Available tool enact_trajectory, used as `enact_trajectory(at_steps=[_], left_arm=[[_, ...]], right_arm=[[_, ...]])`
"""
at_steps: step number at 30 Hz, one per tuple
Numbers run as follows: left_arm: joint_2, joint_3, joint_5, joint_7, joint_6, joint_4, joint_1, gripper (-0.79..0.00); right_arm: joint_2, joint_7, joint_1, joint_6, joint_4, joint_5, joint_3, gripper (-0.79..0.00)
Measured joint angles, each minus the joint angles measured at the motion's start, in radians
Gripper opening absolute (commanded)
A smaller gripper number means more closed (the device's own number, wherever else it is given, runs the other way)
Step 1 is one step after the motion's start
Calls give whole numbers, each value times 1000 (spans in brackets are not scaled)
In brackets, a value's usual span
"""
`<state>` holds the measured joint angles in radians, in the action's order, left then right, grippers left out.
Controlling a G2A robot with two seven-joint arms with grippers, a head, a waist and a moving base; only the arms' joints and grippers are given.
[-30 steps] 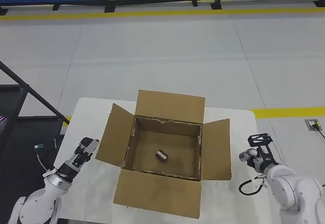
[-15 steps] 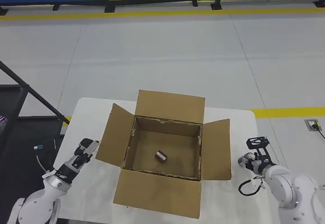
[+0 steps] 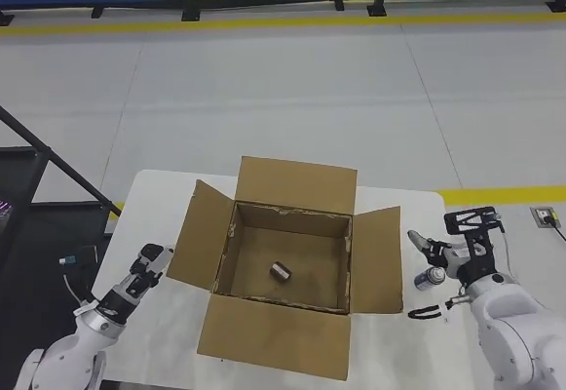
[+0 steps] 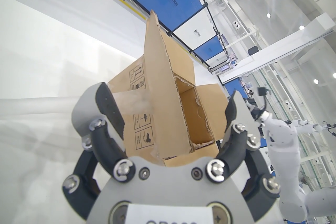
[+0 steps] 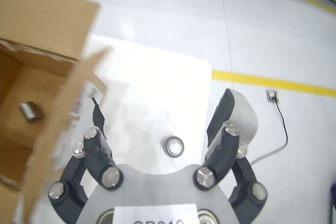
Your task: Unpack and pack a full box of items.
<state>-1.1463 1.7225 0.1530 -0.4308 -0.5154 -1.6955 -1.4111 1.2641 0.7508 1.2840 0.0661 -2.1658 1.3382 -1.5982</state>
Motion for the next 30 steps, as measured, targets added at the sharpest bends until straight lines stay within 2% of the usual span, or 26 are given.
enact_trajectory(at_steps=[3,6,9,13,16,22,28,30], left_arm=[[1,11,5,20,-3,-24,-23,0],[1,29,1,45,-15,-41,-53,0],[1,50,-13,78,-43,-57,-93,0],[0,80,-21,116,-82,-74,-155,0],[-1,95,-18,136,-102,-88,-193,0],[-3,114,-21,171,-129,-101,-238,0],[-4,122,-39,189,-158,-90,-256,0],[-4,122,-42,188,-162,-86,-257,0]], right_arm=[[2,43,-39,70,-100,18,122,0],[11,135,-143,135,-76,38,286,0],[33,238,-279,134,35,28,471,0],[84,353,-480,74,249,-25,700,0],[131,405,-610,11,434,-61,830,0],[228,420,-801,-99,797,-221,957,0],[304,356,-892,-153,1093,-331,1013,0],[323,360,-910,-149,1151,-355,1026,0]])
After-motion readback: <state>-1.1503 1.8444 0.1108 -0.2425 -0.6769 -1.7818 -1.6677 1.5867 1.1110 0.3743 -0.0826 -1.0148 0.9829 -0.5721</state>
